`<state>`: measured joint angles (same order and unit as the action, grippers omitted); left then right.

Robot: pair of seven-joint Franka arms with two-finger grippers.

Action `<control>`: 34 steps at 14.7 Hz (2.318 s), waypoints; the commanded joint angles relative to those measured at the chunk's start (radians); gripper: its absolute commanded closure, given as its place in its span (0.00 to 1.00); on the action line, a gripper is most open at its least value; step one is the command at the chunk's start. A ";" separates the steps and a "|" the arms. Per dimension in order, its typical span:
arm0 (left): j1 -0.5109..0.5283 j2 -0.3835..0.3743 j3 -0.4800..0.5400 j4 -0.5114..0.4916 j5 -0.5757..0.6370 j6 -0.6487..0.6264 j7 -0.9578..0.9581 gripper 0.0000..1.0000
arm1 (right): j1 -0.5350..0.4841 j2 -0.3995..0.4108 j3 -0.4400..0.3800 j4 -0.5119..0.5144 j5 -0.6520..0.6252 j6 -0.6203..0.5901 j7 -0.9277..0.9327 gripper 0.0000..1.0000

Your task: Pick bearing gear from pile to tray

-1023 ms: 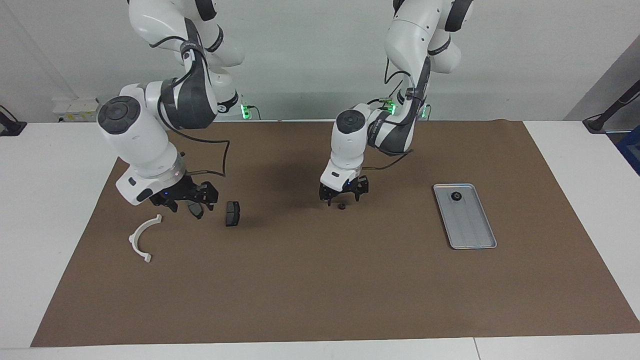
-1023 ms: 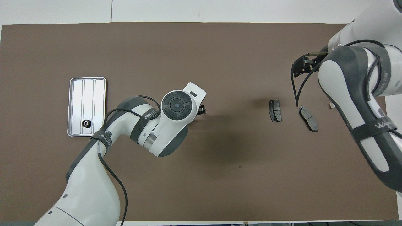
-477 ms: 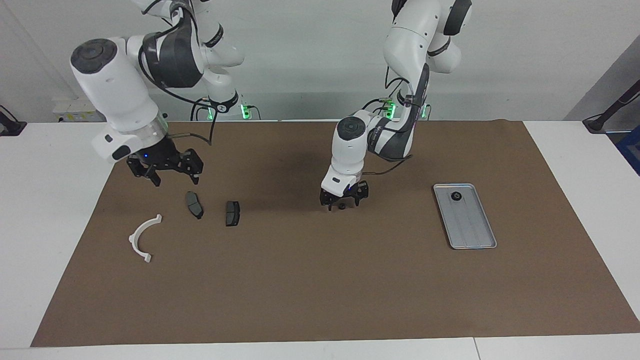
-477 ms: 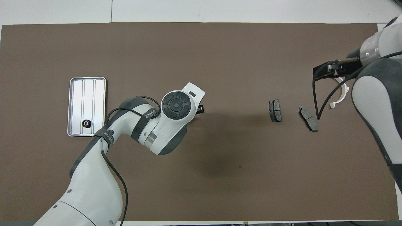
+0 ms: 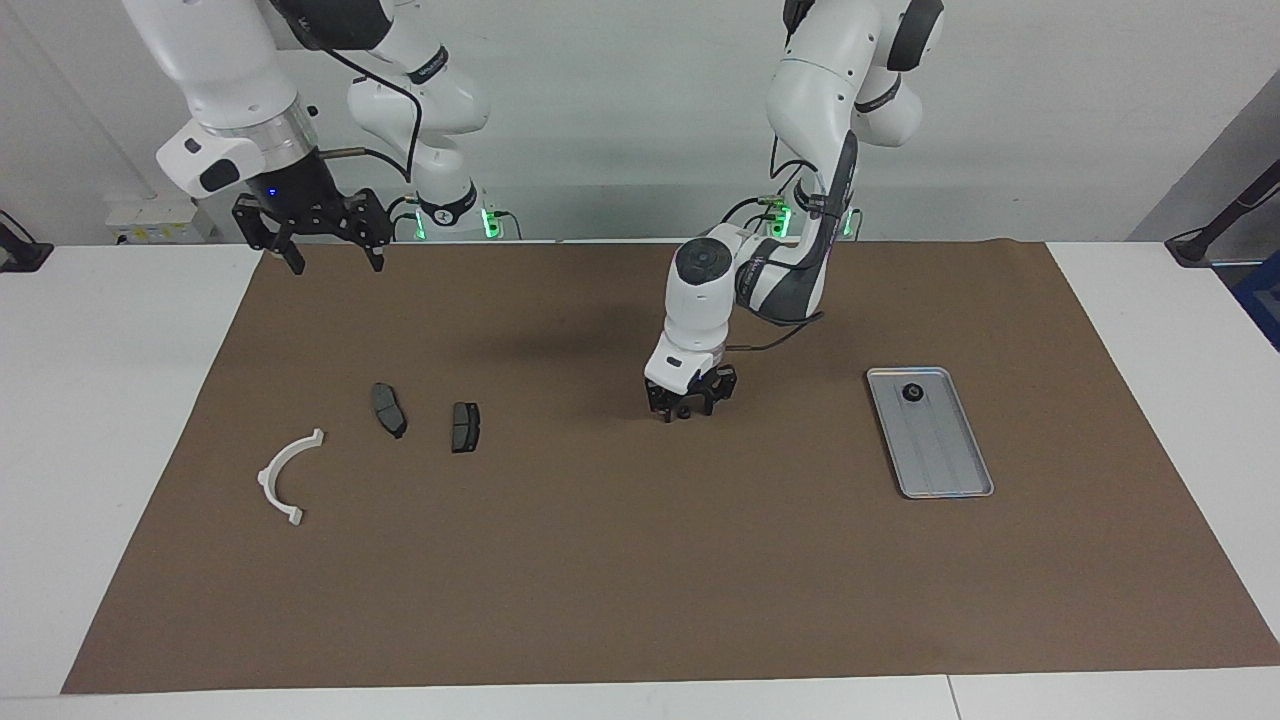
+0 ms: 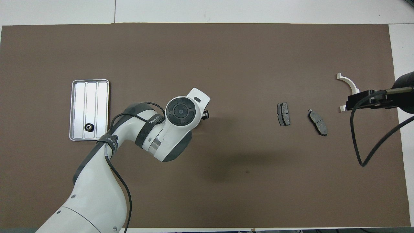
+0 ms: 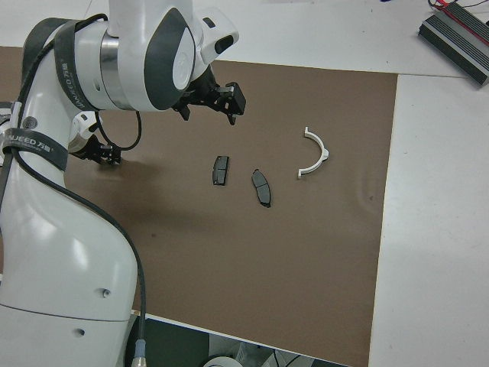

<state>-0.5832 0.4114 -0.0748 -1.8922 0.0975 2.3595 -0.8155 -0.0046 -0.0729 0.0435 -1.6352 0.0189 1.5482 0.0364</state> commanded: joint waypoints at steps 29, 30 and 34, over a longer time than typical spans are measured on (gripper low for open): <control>0.661 -0.123 0.015 -0.119 -0.136 0.046 1.073 1.00 | 0.003 -0.010 0.013 -0.028 -0.062 -0.002 0.046 0.00; 0.661 -0.123 0.015 -0.140 -0.136 0.079 1.073 1.00 | 0.003 -0.010 0.013 -0.028 -0.062 -0.004 0.046 0.00; 0.654 -0.118 0.015 -0.157 -0.136 0.106 1.069 1.00 | 0.003 -0.010 0.015 -0.028 -0.060 -0.002 0.046 0.00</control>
<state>0.0737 0.3024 -0.0611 -2.0268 -0.0256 2.4346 0.2367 -0.0012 -0.0746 0.0553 -1.6506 -0.0522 1.5376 0.0654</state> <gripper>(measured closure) 0.762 0.000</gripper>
